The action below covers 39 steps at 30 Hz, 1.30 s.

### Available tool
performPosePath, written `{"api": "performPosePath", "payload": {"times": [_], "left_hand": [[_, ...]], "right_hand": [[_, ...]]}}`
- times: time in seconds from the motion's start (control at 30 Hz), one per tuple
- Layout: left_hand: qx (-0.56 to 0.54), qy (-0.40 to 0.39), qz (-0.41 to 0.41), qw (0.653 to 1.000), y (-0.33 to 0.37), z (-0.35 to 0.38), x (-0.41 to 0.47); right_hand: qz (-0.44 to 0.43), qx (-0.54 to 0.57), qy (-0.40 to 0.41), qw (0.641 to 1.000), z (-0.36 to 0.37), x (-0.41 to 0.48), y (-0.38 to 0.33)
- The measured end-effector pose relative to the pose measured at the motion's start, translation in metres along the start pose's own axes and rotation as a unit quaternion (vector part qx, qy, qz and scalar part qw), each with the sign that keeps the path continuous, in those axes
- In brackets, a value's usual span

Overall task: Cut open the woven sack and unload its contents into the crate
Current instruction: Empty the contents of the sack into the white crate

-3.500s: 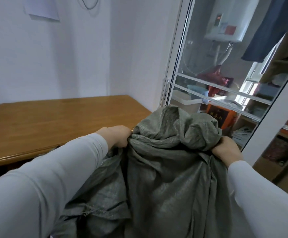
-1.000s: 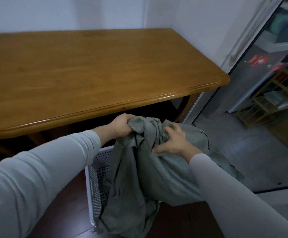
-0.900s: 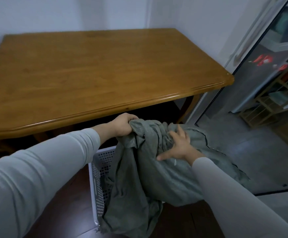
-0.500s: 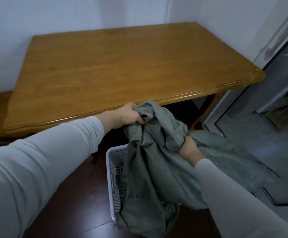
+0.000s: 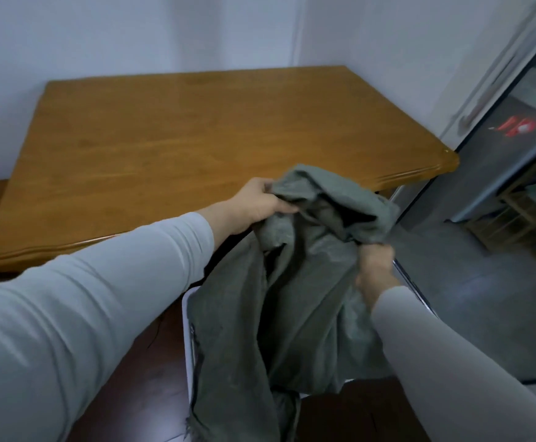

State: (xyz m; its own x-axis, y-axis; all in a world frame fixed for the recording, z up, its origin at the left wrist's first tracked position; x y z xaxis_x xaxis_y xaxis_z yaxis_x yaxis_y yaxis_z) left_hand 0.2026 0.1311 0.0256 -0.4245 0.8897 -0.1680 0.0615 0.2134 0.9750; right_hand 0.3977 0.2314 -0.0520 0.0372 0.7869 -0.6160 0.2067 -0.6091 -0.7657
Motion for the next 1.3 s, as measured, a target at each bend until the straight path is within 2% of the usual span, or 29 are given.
{"api": "performPosePath", "payload": {"times": [0.1,0.17,0.27,0.3,0.4,0.5,0.57,0.73,0.87,0.9,0.93,0.97,1.0,1.03,1.07,1.1,1.13,1.17,1.2,1.23,1.3], "left_hand": [[0.061,-0.08,-0.005,0.995,-0.021,0.029,0.006],[0.131,-0.12,-0.042,0.983,-0.049,0.037,0.005],[0.28,-0.193,-0.107,0.934,-0.107,0.05,-0.004],[0.317,-0.207,-0.129,0.917,-0.127,0.056,-0.007],[0.377,-0.215,-0.149,0.888,-0.17,0.084,-0.009],[0.383,-0.173,-0.12,0.899,-0.185,0.116,0.004],[0.389,-0.152,-0.106,0.902,-0.191,0.134,0.019],[0.396,-0.154,-0.096,0.9,-0.215,0.176,0.053],[0.311,-0.134,-0.132,0.932,-0.22,0.186,0.061],[0.307,-0.133,-0.148,0.93,-0.215,0.183,0.062],[0.302,-0.136,-0.159,0.93,-0.209,0.179,0.062],[0.303,-0.148,-0.173,0.926,-0.2,0.174,0.063],[0.308,-0.173,-0.189,0.916,-0.198,0.166,0.064],[0.308,-0.195,-0.208,0.908,-0.197,0.158,0.065],[0.315,-0.225,-0.222,0.895,-0.199,0.151,0.068],[0.301,-0.255,-0.248,0.885,-0.203,0.142,0.067],[0.279,-0.277,-0.276,0.877,-0.205,0.136,0.064],[0.245,-0.287,-0.293,0.878,-0.202,0.13,0.058],[0.215,-0.304,-0.316,0.872,-0.2,0.124,0.051],[0.197,-0.32,-0.321,0.869,-0.194,0.12,0.044],[0.158,-0.32,-0.332,0.873,-0.193,0.11,0.037]], "right_hand": [[0.009,-0.022,0.046,0.999,-0.064,0.012,0.003],[0.026,-0.083,0.129,0.988,-0.108,0.025,0.014],[0.052,-0.06,0.204,0.976,-0.144,0.048,0.042],[0.032,-0.071,0.23,0.97,-0.15,0.051,0.047],[-0.032,-0.153,0.224,0.962,-0.157,0.062,0.058],[-0.062,-0.198,0.223,0.953,-0.178,0.072,0.06],[-0.051,-0.227,0.232,0.944,-0.198,0.08,0.063],[-0.017,-0.285,0.223,0.932,-0.219,0.102,0.07],[0.007,-0.264,0.237,0.935,-0.213,0.126,0.064],[-0.024,-0.263,0.253,0.931,-0.207,0.123,0.055],[-0.11,-0.293,0.266,0.911,-0.196,0.116,0.042],[-0.245,-0.338,0.259,0.871,-0.175,0.103,0.028],[-0.392,-0.381,0.22,0.808,-0.149,0.086,0.018],[-0.519,-0.419,0.155,0.729,-0.118,0.067,0.017],[-0.6,-0.456,0.07,0.654,-0.088,0.055,0.027],[-0.617,-0.515,-0.02,0.594,-0.06,0.046,0.044],[-0.574,-0.59,-0.1,0.559,-0.039,0.047,0.063],[-0.504,-0.657,-0.153,0.54,-0.022,0.048,0.081],[-0.44,-0.699,-0.177,0.535,-0.012,0.05,0.095],[-0.395,-0.718,-0.18,0.545,-0.003,0.054,0.105],[-0.344,-0.708,-0.163,0.595,0.007,0.06,0.111]]}}
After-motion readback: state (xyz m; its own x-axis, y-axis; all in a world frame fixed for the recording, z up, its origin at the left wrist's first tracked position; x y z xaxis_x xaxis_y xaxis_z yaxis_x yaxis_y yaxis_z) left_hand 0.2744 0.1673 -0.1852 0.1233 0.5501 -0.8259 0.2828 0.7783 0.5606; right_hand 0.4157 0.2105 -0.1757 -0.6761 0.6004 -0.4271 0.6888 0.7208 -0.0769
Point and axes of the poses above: each hand's wrist, its own x-axis towards the middle knuckle, its own z-axis out of the palm, y = z × x, the point moved 5 cm from there along x, towards the middle knuckle, and after that the axes turned 8 degrees about z, right-handed, at the moved point
